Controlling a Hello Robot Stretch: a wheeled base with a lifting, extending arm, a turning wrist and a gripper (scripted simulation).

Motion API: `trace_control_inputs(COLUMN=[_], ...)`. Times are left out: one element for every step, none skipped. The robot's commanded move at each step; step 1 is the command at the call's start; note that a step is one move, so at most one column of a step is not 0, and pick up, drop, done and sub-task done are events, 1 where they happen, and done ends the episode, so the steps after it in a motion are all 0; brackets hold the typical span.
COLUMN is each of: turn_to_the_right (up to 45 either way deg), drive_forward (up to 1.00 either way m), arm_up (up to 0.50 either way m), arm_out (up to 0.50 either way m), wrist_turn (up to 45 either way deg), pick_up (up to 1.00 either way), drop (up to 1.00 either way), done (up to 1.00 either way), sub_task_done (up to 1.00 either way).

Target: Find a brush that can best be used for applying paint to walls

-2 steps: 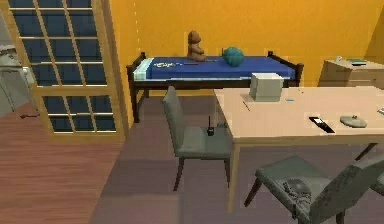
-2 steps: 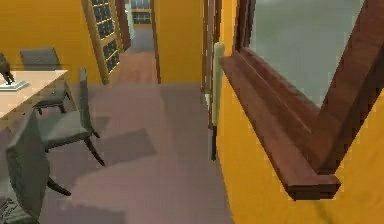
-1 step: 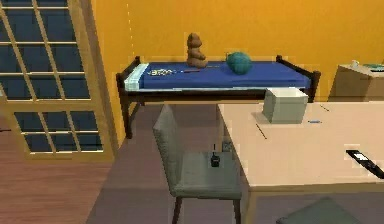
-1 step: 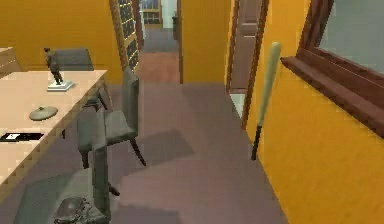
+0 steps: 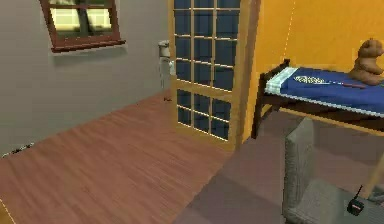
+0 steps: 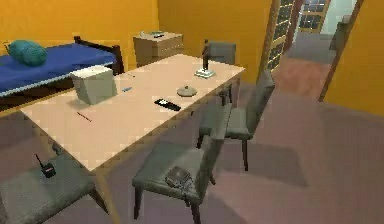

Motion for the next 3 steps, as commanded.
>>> trace_control_inputs(turn_to_the_right=[0.0,-21.0,0.0], drive_forward=[0.75,0.0,1.0], arm_up=[0.0,0.0,0.0], arm_out=[0.0,0.0,0.0], wrist_turn=[0.0,0.0,0.0], pick_up=[0.0,0.0,0.0], drop=[0.0,0.0,0.0], done=[0.0,0.0,0.0], sub_task_done=[0.0,0.0,0.0])
